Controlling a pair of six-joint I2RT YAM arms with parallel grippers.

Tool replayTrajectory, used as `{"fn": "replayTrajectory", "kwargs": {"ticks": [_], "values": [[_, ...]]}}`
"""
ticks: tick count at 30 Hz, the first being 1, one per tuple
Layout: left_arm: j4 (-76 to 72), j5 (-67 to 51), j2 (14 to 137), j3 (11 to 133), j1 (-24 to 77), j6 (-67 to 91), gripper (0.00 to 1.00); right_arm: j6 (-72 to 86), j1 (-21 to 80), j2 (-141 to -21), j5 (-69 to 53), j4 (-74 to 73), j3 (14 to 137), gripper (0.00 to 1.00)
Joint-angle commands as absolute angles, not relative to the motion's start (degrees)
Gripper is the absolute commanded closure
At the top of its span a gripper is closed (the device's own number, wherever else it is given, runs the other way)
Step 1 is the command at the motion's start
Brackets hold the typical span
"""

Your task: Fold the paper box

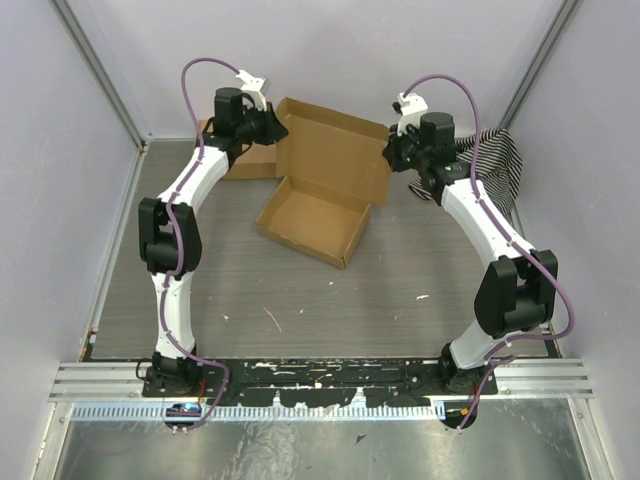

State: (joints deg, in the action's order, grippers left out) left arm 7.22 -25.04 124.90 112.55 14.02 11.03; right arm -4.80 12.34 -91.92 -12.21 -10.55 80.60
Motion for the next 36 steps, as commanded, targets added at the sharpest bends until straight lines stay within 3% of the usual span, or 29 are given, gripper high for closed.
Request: {"fn": "replayTrajectory", "kwargs": {"ticks": [1,8,13,21,27,36], "values": [[6.9,-23.6,123.3,114.8,14.0,11.8,0.98,-4.7,12.4,-93.5,-11.6,-11.6,85.7,0.99],[8.7,-20.4,116.2,110.6,14.5,11.6,1.0,-0.2,12.4,-100.5,-8.0,-21.0,96.2,0.96],[10.2,-19.1,111.5,107.0,15.1,11.0,1.0,1.3,12.5,-105.1,-8.9,-30.0,104.5,0.86],[9.9,-15.9,104.1,98.3,17.7,10.2,1.0,2.8,12.6,-105.5,-11.6,-34.5,104.8,0.86],[7.9,-11.5,100.8,93.2,21.4,9.9,1.0,4.6,15.7,-102.3,-6.5,-28.3,98.6,0.96],[4.1,-1.8,98.0,87.8,24.9,10.4,1.0,5.1,20.8,-99.7,11.9,-9.1,87.1,0.98]]}}
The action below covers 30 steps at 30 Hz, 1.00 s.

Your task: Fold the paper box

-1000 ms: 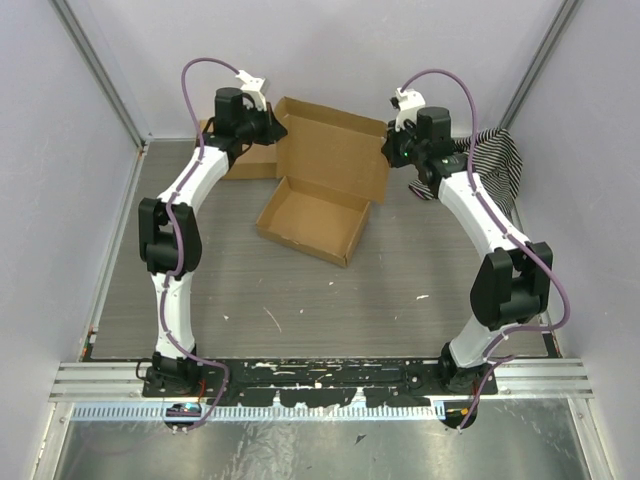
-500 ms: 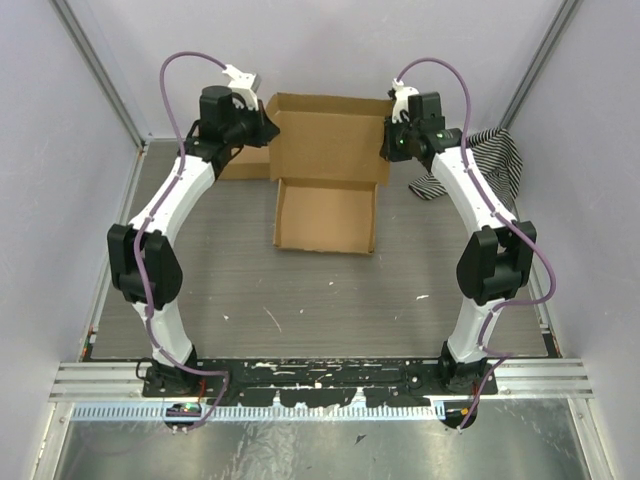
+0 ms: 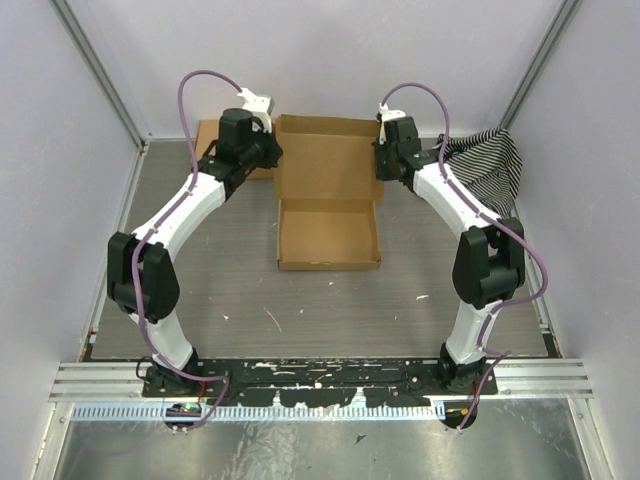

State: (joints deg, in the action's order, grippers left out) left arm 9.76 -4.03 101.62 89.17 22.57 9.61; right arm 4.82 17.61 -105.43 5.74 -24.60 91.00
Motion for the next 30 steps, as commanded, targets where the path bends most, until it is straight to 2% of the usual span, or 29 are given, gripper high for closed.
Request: {"fn": "replayTrajectory", "kwargs": {"ticks": [1,6,11,15,18,22,30], "values": [[3.9,-1.3,97.8,87.5,25.1,10.4,1.0,5.1,21.0,-99.5,13.7,-6.1,85.6,0.98],[2.2,0.3,96.3,85.4,25.6,10.8,1.0,5.5,21.8,-98.0,14.7,9.2,78.0,0.98],[-1.3,1.1,94.0,82.3,25.9,11.7,0.99,6.7,21.9,-97.6,14.2,16.0,75.9,0.97],[-4.9,1.2,93.6,80.3,26.1,12.3,0.95,6.2,22.3,-97.5,15.2,21.4,74.4,0.97],[-4.6,1.3,95.2,81.3,26.1,12.2,0.87,5.0,22.8,-97.8,16.6,24.5,74.0,0.96],[-1.7,0.2,97.3,83.3,26.2,13.7,0.84,3.2,23.7,-98.1,18.0,27.3,72.7,0.93],[-1.3,1.6,97.4,78.1,26.6,15.9,0.91,4.8,24.8,-94.8,20.0,30.1,63.0,0.92]]}}
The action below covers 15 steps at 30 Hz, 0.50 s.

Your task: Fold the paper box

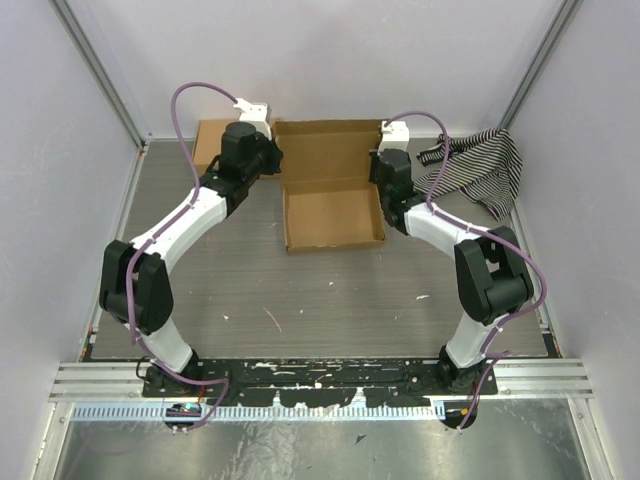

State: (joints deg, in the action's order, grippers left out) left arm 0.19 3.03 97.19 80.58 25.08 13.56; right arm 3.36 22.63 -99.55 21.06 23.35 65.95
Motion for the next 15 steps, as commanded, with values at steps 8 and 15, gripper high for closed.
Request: {"fn": "replayTrajectory", "kwargs": {"ticks": [8,15], "values": [[-0.6,2.2,96.4,75.2,28.0,18.7,0.95,7.3,26.5,-91.1,21.1,27.5,56.1,0.91],[-0.4,3.3,93.7,70.9,29.8,19.3,0.97,8.4,28.2,-88.0,23.7,26.2,52.3,0.9]]}}
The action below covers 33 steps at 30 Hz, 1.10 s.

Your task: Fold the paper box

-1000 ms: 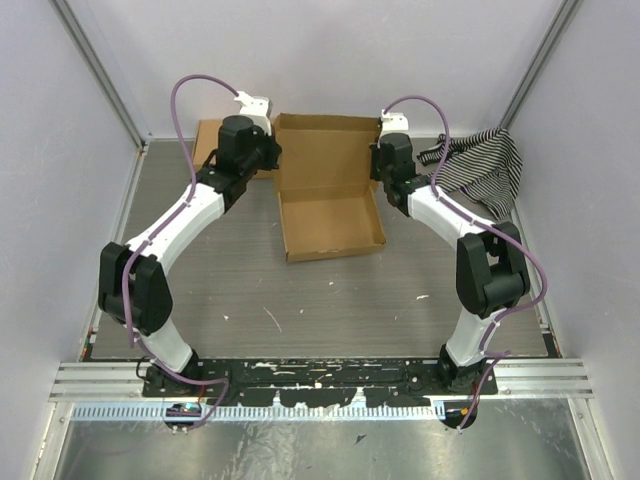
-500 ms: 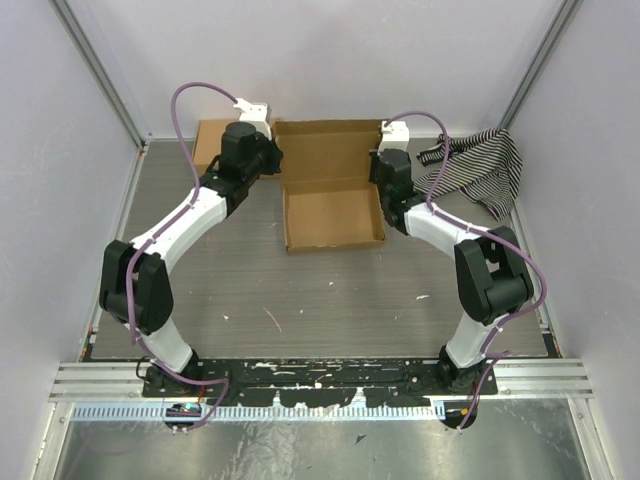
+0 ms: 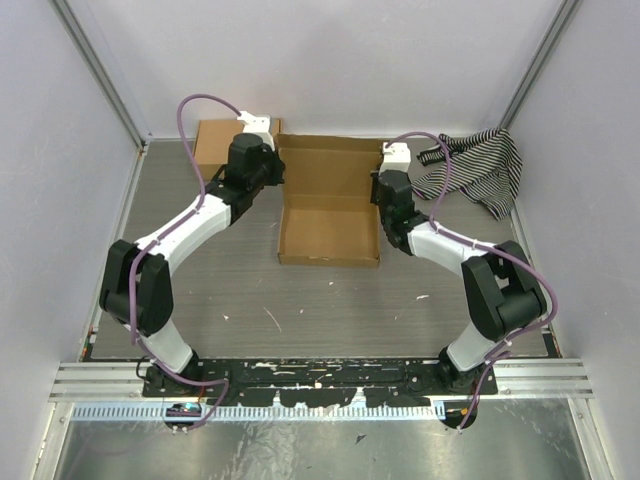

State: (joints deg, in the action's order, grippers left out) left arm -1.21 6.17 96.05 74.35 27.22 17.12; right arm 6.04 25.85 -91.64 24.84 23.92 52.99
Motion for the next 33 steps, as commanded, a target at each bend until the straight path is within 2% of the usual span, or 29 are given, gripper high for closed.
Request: {"fn": "replayTrajectory", "kwargs": {"ticks": [1,4,8,15,20,24,33], "values": [[-0.4,3.4,93.0,69.9,29.9,19.2,0.97,8.7,28.3,-87.8,24.0,25.8,51.9,0.9],[-0.6,4.4,90.8,67.3,30.0,18.7,0.97,9.8,28.6,-87.1,24.1,23.5,51.6,0.88],[-0.6,5.0,88.7,64.8,29.9,18.2,0.98,11.4,29.1,-85.8,23.2,19.4,51.9,0.8],[-0.6,5.1,86.5,62.1,30.0,18.4,0.98,12.9,30.0,-82.5,21.7,8.9,53.2,0.52],[-0.7,5.6,84.9,59.2,30.0,19.3,0.99,12.7,30.5,-75.4,20.3,2.6,51.2,0.38],[-0.5,6.0,83.2,56.9,30.0,19.4,0.99,12.2,30.5,-67.5,18.1,-5.3,51.1,0.34],[1.6,5.9,79.8,52.9,29.9,20.0,0.95,15.1,30.5,-50.2,17.4,-23.0,54.4,0.33]]}}
